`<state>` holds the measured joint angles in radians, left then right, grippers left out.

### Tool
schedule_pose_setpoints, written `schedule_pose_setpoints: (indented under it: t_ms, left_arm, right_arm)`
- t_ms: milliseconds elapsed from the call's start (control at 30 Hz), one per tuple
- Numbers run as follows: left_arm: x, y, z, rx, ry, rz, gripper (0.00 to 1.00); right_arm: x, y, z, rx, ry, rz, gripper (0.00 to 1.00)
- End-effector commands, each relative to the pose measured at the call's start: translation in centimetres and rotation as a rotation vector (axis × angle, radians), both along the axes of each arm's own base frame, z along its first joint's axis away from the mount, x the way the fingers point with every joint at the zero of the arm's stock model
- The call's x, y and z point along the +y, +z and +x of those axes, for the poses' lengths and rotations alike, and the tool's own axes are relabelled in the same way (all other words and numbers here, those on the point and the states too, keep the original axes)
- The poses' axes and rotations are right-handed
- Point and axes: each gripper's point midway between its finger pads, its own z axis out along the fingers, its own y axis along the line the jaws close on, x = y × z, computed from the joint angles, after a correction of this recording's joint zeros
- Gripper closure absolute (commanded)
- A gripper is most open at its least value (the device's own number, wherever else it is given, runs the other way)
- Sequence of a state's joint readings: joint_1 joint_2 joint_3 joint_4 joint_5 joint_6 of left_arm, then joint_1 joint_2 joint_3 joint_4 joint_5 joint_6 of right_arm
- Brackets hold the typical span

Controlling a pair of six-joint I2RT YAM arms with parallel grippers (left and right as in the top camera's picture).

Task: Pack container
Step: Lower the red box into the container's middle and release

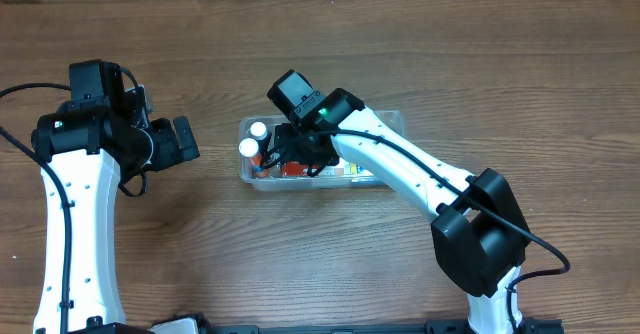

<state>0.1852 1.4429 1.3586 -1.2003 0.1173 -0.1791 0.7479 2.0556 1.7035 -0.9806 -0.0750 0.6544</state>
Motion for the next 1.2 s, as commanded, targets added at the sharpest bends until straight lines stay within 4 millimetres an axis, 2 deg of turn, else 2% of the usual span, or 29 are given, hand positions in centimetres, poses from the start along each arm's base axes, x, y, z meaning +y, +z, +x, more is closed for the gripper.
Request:
schedule_pose_setpoints:
  t_ms: [0,100,133,167,367,400,433,500,567,667,900,1167]
  left_arm:
    - [0.0,-0.1,0.0,0.001,-0.016,-0.002,0.0]
    - [0.0,-0.1,0.0,0.0,-0.016,-0.001,0.0]
    - [0.0,-0.1,0.0,0.0,-0.016,-0.001,0.0]
    - [0.0,-0.1,0.0,0.0,-0.016,-0.002,0.0]
    - [0.0,-0.1,0.0,0.001,-0.016,-0.001,0.0]
    - [0.0,-0.1,0.0,0.001,-0.016,-0.001,0.0]
    - [0.0,-0.1,0.0,0.001,-0.016,-0.001,0.0]
    - [0.0,-0.1,0.0,0.001,-0.016,-0.001,0.0]
    - [0.0,-0.1,0.0,0.002,-0.016,-0.002,0.0]
    - [0.0,-0.1,-0.1,0.002,-0.016,-0.002,0.0]
    - [0.0,-0.1,0.0,0.002,-0.016,-0.001,0.0]
    - [0.0,-0.1,-0.1,0.005,-0.016,-0.002,0.0]
  right_arm:
    - [0.9,-0.3,0.0,0.012,0.013,0.02,0.29]
    - [1.0,-0.3,0.0,0.008,0.021,0.022,0.26]
    - [1.0,-0.2,0.0,0.007,0.035,0.023,0.19]
    - [1.2,-0.2,-0.1,0.005,0.05,0.028,0.05]
    - [1.1,-0.2,-0.1,0.007,0.051,0.026,0.05]
    - [1.1,-0.3,-0.1,0.008,0.052,0.025,0.08]
    - [1.0,-0.3,-0.2,0.011,0.052,0.022,0.17]
    - [0.9,-0.3,-0.3,0.014,0.058,0.016,0.65]
    - [0.8,-0.3,-0.3,0.011,0.057,0.013,0.71]
    - [0.8,-0.3,-0.3,0.011,0.058,0.013,0.96]
    - [0.3,-0.6,-0.1,-0.003,0.06,-0.018,0.96]
    - [-1.0,-4.2,-1.4,0.062,0.06,-0.08,0.96]
